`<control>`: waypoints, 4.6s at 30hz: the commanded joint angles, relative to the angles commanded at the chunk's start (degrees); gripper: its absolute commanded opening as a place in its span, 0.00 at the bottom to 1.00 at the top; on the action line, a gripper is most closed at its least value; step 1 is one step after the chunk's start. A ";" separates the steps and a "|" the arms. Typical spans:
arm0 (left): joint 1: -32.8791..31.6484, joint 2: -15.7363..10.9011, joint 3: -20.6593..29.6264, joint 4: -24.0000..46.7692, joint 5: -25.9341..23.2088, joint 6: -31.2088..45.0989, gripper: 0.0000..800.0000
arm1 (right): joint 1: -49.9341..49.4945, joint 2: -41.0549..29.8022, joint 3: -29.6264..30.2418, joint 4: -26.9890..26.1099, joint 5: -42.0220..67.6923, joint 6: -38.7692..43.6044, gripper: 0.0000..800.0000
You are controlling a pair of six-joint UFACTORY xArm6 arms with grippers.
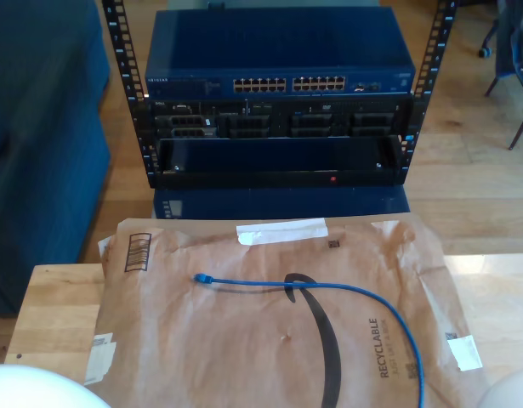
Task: Grab the cable and plug it in
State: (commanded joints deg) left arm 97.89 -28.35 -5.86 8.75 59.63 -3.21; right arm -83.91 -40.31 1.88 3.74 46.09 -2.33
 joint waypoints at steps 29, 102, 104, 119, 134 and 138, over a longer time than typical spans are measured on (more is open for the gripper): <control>0.00 0.00 0.00 0.00 0.09 0.18 1.00 | 0.00 0.00 0.00 0.00 0.00 0.09 1.00; -74.29 6.51 -38.77 -12.22 30.77 -77.71 1.00 | 87.47 15.82 -53.71 0.26 30.51 107.78 0.99; -74.29 6.51 -38.77 -12.75 30.77 -78.15 1.00 | 90.29 16.26 -54.68 0.26 30.42 110.51 0.99; -75.78 6.68 -38.95 -19.25 30.51 -78.42 1.00 | 109.63 28.48 -58.64 0.26 13.80 124.40 0.99; -76.22 10.20 -39.82 -19.25 28.75 -79.30 1.00 | 118.15 40.79 -68.04 -0.35 13.71 145.85 0.99; -76.40 12.04 -40.09 -19.25 27.43 -79.74 1.00 | 119.65 45.89 -70.24 -0.35 11.87 145.93 0.99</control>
State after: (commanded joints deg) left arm 21.49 -16.31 -45.95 -10.51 87.05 -82.95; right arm 35.74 5.58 -68.36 3.38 57.96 143.60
